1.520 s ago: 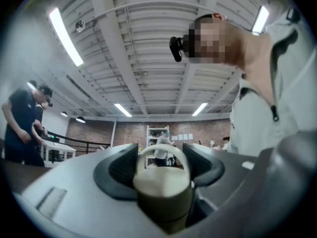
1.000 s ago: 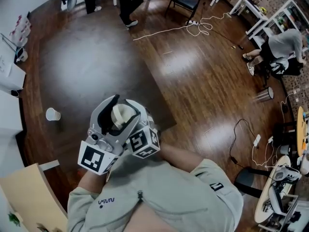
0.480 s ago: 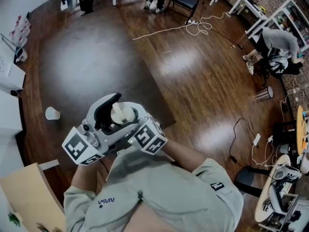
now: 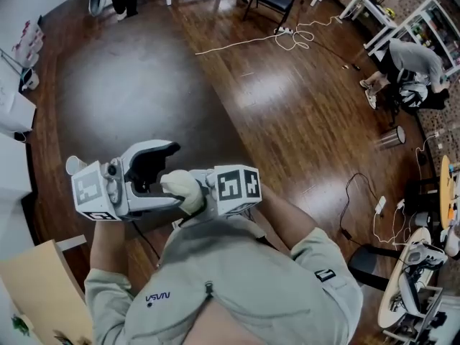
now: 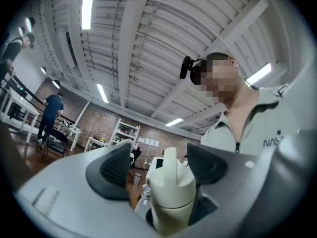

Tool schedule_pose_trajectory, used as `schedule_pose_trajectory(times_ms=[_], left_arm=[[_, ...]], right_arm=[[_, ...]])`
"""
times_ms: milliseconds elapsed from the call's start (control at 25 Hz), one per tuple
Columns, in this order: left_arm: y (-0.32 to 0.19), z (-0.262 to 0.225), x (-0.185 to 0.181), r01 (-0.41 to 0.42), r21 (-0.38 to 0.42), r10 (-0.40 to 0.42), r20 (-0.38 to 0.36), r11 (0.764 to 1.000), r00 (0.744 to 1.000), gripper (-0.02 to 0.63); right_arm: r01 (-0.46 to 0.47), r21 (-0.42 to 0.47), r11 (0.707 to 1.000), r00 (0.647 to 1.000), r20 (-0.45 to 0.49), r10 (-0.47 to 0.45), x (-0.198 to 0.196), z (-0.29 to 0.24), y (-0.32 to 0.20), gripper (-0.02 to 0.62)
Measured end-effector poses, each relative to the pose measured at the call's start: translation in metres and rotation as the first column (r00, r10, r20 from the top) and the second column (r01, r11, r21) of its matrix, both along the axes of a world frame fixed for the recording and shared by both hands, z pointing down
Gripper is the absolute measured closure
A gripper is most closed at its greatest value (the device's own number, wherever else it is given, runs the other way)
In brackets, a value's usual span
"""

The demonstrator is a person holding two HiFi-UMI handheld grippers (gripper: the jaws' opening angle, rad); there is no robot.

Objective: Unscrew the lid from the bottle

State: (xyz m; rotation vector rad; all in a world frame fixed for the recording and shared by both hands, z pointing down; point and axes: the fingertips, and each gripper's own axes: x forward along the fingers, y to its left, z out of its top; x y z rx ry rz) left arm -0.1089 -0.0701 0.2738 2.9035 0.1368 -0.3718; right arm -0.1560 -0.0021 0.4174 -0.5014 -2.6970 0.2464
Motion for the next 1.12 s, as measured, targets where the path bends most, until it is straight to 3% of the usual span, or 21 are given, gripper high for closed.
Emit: schedule_pose_trajectory(times_ms=[160,360,480,680,760,840,920,1000,1120], left_arm=[[0.021,0.005,0.002,-0.153,0.052,0.152,0.029,0.987,0.988,0.252],[0.045,0.009,0.010,-0.290,0.018,0.288,0.077,0.957,0.955,0.258],[0.045,0.015,0.013,-0.287,0.013,0.284,0.092,0.958,0.954,0.305],[0.038,0.018,0.014,-0.238,0.021,0.235,0.104,0.971,0.966,0.307],[0.030,0.019,0.016,-0.178,0.040,0.172,0.114,0.983,0.978,0.308],[0.014,0.021,0.016,-0.068,0.087,0.057,0.123,0.994,0.991,0.308],[-0.004,0.025,0.015,0.071,0.139,-0.091,0.144,0.988,0.985,0.308],[-0.023,0.031,0.014,0.224,0.173,-0.253,0.165,0.959,0.953,0.308],[-0.045,0.041,0.010,0.438,0.202,-0.473,0.174,0.876,0.864,0.308]], right_arm=[[0.119,-0.087,0.989,0.993,0.009,-0.119,0.003,-0.002,0.020,0.298],[0.188,-0.133,0.973,0.982,0.016,-0.187,0.003,0.000,0.035,0.298],[0.198,-0.143,0.970,0.980,0.021,-0.197,0.003,0.001,0.037,0.298],[0.175,-0.130,0.976,0.984,0.008,-0.175,0.002,0.005,0.029,0.298],[0.112,-0.091,0.989,0.994,-0.007,-0.113,-0.001,0.009,0.016,0.298],[-0.006,-0.019,1.000,1.000,-0.028,0.006,-0.006,0.015,-0.006,0.298],[-0.168,0.083,0.982,0.984,-0.048,0.172,-0.010,0.022,-0.036,0.298],[-0.342,0.203,0.917,0.931,-0.057,0.360,-0.011,0.030,-0.070,0.298],[-0.537,0.370,0.759,0.806,-0.043,0.591,-0.005,0.039,-0.114,0.298]])
